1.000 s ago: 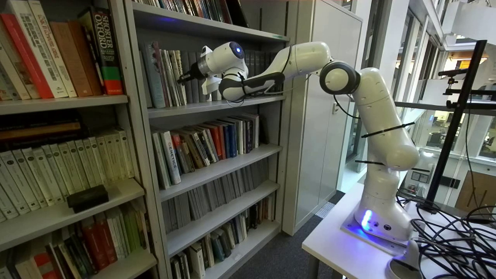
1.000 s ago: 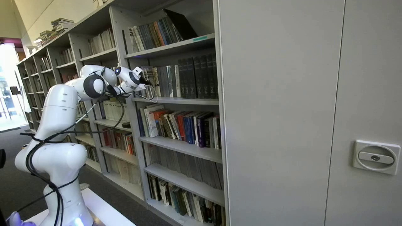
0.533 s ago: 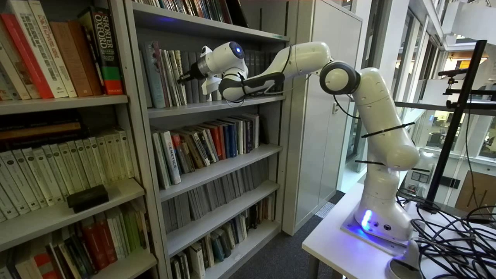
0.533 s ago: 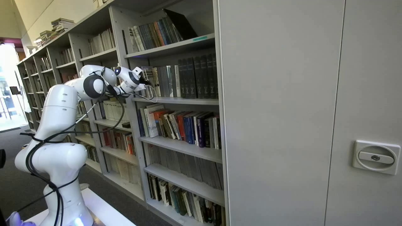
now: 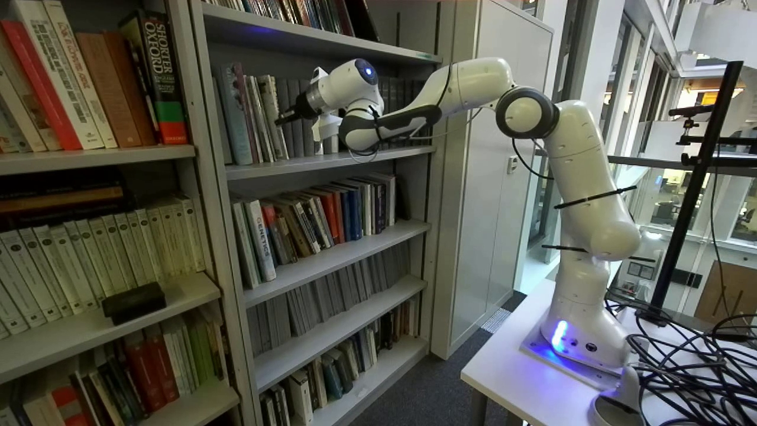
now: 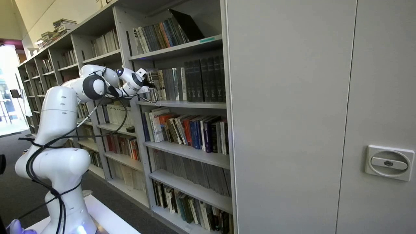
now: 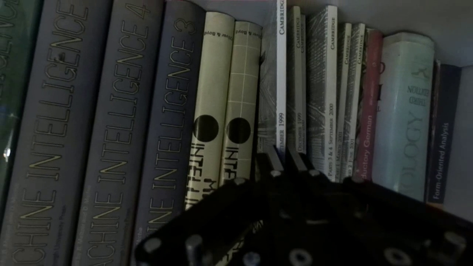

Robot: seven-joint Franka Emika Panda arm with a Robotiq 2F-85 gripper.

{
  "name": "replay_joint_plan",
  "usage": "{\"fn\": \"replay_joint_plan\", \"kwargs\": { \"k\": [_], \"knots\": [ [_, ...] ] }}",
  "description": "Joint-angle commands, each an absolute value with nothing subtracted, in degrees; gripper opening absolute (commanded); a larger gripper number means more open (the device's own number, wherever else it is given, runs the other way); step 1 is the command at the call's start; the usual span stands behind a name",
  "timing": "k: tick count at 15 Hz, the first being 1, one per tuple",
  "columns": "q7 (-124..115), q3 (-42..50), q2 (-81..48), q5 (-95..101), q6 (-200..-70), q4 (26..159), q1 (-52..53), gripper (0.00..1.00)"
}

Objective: Pick up the small book from the shelf and move it to the right.

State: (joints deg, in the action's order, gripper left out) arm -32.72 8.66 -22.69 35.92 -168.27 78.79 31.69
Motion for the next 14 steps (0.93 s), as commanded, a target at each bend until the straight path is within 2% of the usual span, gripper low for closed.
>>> {"fn": "replay_joint_plan", "kwargs": {
  "k": [1, 14],
  "knots": [
    [-31.57, 6.96, -12.92, 35.78, -167.93, 89.95, 31.78, 0.02],
    [-43.76, 9.18, -1.31, 45.32, -158.45, 98.99, 33.11, 0.02]
  ]
}}
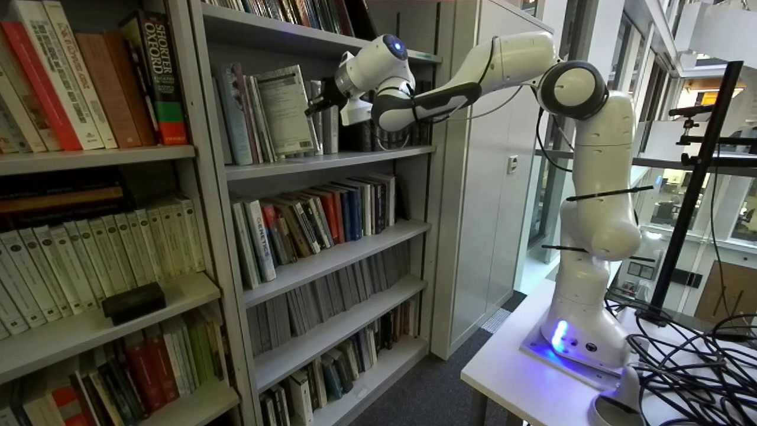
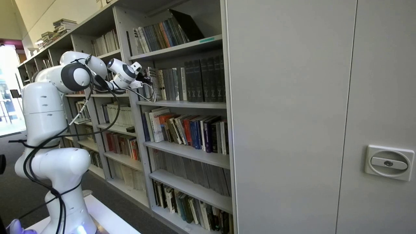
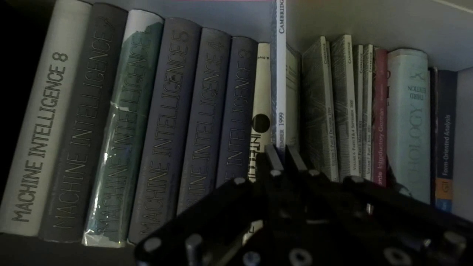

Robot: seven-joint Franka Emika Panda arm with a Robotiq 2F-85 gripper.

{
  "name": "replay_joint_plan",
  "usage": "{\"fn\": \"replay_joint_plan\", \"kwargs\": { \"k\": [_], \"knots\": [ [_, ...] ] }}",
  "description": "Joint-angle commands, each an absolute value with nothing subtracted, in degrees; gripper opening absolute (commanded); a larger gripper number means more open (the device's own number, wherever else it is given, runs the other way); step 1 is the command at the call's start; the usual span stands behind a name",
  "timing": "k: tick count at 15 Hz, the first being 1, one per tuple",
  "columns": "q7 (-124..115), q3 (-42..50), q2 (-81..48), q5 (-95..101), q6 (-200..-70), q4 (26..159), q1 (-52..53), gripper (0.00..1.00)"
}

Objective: Pick up the small book from the shelf and move it to the right.

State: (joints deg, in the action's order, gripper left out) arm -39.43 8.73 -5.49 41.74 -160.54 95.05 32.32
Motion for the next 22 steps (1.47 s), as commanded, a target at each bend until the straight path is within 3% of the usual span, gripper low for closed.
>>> {"fn": "replay_joint_plan", "kwargs": {
  "k": [1, 22],
  "knots": [
    [-45.39, 9.09, -0.85, 46.34, -157.8, 99.68, 33.17, 0.02],
    [-74.21, 5.96, 6.99, 64.03, -148.34, 108.04, 34.1, 0.02]
  ]
}}
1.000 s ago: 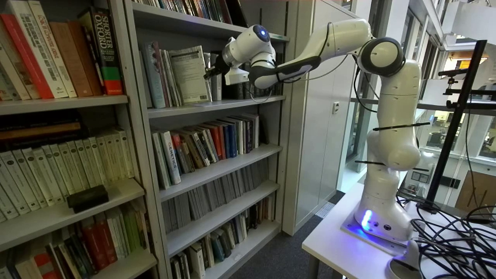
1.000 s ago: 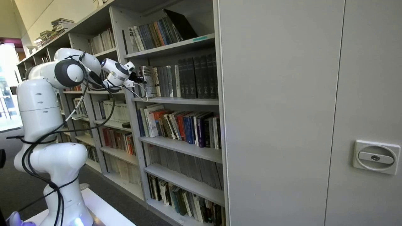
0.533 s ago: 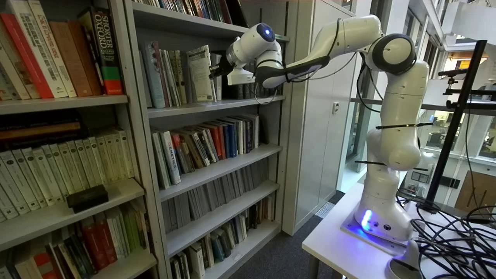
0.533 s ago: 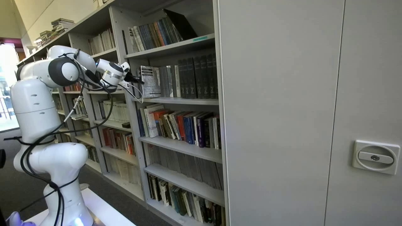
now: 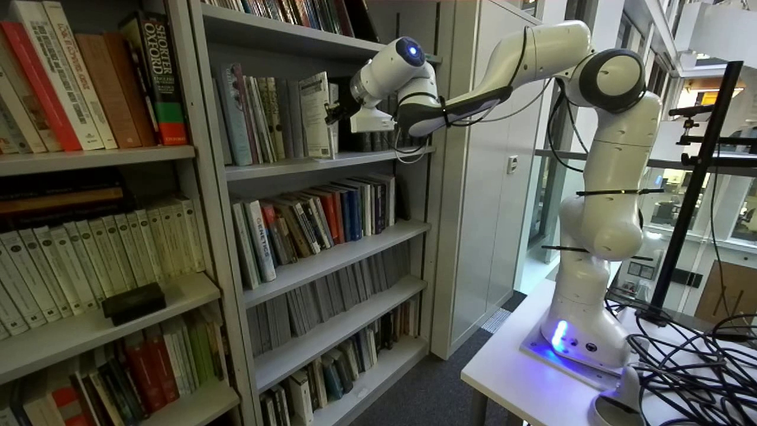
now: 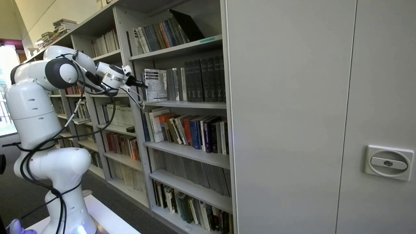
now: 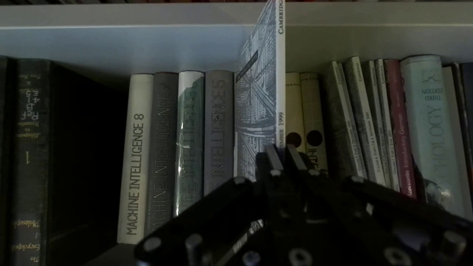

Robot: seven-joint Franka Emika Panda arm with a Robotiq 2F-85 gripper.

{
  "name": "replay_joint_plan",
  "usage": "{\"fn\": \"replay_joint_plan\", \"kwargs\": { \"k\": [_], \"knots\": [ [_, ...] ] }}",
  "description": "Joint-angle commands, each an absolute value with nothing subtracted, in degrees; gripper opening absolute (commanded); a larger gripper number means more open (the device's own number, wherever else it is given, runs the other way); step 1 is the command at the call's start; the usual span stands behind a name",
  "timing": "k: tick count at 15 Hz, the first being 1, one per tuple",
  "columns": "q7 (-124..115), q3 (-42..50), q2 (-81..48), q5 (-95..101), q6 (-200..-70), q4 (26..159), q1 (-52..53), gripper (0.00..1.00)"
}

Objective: Pick up the small book from the shelf and move it to the right.

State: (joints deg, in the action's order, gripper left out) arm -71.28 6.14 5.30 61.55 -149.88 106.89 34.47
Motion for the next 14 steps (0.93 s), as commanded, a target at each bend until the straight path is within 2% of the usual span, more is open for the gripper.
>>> {"fn": "replay_joint_plan", "kwargs": {
  "k": [1, 6, 7, 10, 11, 12, 13, 14],
  "knots": [
    [-74.41, 6.08, 6.62, 64.11, -148.57, 107.58, 33.99, 0.02],
    [-73.96, 7.17, 5.12, 63.93, -147.66, 105.58, 33.32, 0.02],
    [-73.25, -0.02, 4.88, 62.78, -147.96, 105.38, 25.46, 0.02],
    [-73.11, -4.31, 4.63, 63.24, -147.36, 104.71, 20.31, 0.02],
    [-73.59, -0.66, 4.68, 64.09, -146.96, 104.69, 23.99, 0.02],
    [-73.59, -1.19, 4.7, 64.3, -146.97, 104.64, 23.22, 0.02],
    [-72.58, -5.72, 4.63, 63.33, -147.1, 104.26, 18.42, 0.02],
    [-73.16, -1.83, 4.52, 64.45, -146.75, 104.11, 22.48, 0.02]
  ]
}}
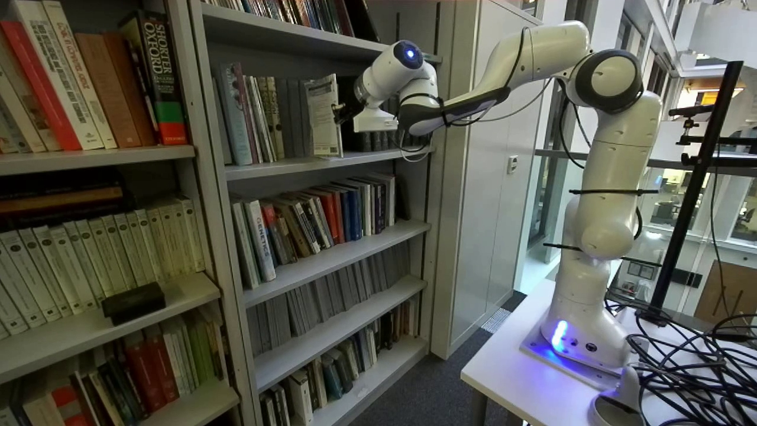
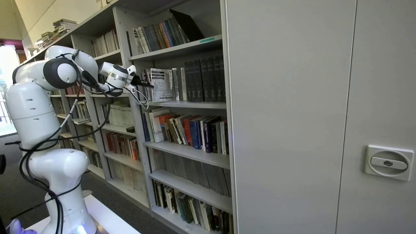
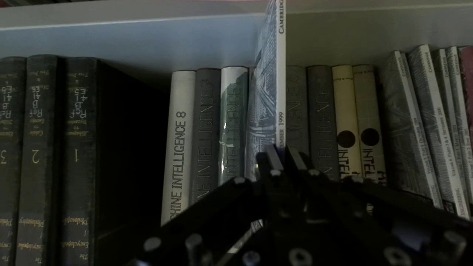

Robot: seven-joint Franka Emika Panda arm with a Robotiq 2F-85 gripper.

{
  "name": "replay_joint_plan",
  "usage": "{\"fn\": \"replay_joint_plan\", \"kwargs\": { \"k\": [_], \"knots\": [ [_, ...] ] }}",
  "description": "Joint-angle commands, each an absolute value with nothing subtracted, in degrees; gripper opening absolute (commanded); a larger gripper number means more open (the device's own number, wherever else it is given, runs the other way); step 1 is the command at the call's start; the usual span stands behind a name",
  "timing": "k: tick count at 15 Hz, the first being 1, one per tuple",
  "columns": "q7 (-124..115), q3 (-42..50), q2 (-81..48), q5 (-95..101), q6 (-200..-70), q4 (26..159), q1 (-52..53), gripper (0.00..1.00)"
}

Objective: Pick up the small book from the shelf and move it to the right.

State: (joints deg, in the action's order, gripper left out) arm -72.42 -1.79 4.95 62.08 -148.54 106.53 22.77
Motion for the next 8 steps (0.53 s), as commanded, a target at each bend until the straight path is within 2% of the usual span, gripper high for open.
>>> {"fn": "replay_joint_plan", "kwargs": {
  "k": [1, 2, 6, 8],
  "knots": [
    [-72.85, -2.27, 4.3, 64.61, -146.7, 103.67, 21.95, 0.02],
    [-71.89, -6.43, 4.09, 63.83, -146.67, 103.02, 17.6, 0.02],
    [-71.6, -4.15, 3.51, 65.03, -146.51, 101.28, 19.71, 0.02],
    [-69.18, -7.71, 2.79, 62.81, -148.44, 100.33, 16.14, 0.02]
  ]
}}
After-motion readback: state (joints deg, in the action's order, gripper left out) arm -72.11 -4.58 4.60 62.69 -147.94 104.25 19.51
